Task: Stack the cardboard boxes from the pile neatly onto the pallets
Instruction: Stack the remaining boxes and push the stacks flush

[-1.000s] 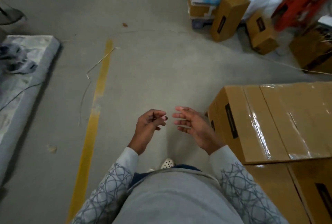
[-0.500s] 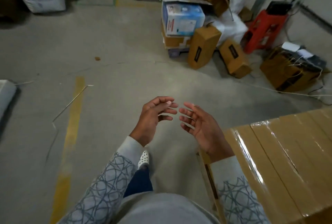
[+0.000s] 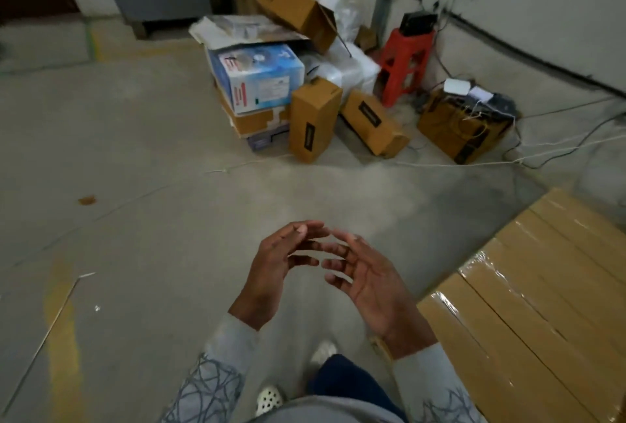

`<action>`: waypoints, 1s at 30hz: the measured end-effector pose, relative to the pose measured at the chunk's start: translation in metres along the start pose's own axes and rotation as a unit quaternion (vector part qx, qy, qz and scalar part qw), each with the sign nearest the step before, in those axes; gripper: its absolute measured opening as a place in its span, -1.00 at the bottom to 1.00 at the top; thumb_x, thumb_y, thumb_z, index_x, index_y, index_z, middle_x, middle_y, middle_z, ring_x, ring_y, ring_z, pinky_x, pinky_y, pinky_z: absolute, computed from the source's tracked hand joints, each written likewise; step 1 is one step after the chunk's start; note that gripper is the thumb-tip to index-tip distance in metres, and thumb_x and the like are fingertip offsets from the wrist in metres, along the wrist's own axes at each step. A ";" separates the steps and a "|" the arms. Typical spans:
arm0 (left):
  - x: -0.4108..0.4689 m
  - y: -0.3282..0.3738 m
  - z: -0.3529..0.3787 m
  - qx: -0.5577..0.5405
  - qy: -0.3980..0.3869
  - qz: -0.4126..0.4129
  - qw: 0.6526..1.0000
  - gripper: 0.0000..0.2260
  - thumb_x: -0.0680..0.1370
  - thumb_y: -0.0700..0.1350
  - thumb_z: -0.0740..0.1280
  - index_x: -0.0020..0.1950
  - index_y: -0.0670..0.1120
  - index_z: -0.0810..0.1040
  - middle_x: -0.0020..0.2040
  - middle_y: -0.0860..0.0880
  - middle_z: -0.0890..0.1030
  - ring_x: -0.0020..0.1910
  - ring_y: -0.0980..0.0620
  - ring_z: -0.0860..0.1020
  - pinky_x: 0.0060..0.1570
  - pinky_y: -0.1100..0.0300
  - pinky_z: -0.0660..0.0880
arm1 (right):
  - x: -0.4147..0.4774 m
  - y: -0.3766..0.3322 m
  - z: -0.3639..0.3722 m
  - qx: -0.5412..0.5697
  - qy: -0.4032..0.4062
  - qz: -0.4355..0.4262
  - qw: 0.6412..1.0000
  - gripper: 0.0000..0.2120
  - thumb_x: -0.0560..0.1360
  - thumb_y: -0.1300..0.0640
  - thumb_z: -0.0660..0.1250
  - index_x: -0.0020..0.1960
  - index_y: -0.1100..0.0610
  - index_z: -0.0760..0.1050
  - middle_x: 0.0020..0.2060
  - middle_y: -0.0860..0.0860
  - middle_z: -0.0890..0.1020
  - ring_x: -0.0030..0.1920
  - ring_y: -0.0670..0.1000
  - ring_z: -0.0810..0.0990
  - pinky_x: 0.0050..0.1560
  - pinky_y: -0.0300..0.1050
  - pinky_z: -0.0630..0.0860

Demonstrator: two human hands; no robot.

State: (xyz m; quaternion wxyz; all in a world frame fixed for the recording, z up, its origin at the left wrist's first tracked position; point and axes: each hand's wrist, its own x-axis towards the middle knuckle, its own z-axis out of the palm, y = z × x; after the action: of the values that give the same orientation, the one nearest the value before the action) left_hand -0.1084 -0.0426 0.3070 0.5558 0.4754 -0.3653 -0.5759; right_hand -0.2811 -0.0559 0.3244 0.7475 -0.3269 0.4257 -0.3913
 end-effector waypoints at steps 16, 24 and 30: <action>0.269 -0.026 -0.054 0.112 0.055 -0.131 0.983 -0.79 0.70 -0.16 0.26 0.12 -0.18 0.69 -0.03 -0.12 0.74 -0.08 -0.01 0.70 -0.12 0.13 0.62 | 0.307 -0.065 -0.009 -0.209 -0.137 0.137 0.959 -0.61 0.54 -0.18 0.31 0.27 -0.03 0.67 0.07 0.16 0.73 0.09 0.15 0.71 0.26 0.11 0.54; 0.417 -0.004 -0.058 0.160 0.141 -0.074 0.974 -0.66 0.74 -0.01 0.18 -0.08 -0.21 0.52 -0.22 -0.14 0.59 -0.23 0.03 0.54 -0.18 0.14 0.49 | 0.448 -0.115 0.005 -0.227 -0.185 0.168 0.941 -0.61 0.64 -0.05 0.33 0.44 -0.25 0.41 0.10 0.04 0.74 0.10 0.12 0.72 0.12 -0.02 0.60; 0.560 -0.003 -0.082 0.209 0.141 -0.075 0.965 -0.45 0.66 0.30 0.18 -0.08 -0.19 0.57 -0.19 -0.13 0.67 -0.20 -0.02 0.63 -0.16 0.07 0.59 | 0.567 -0.142 -0.016 -0.431 -0.156 0.017 0.889 -0.78 0.66 0.00 0.34 0.28 -0.05 0.63 0.07 -0.13 0.72 0.09 -0.11 0.66 0.22 0.02 0.58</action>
State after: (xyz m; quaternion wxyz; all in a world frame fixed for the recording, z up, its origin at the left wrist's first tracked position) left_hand 0.0078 -0.5863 0.2021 0.4451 0.6836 -0.3584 -0.4541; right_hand -0.1511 -0.6164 0.2179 0.5967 -0.6664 0.4356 -0.1003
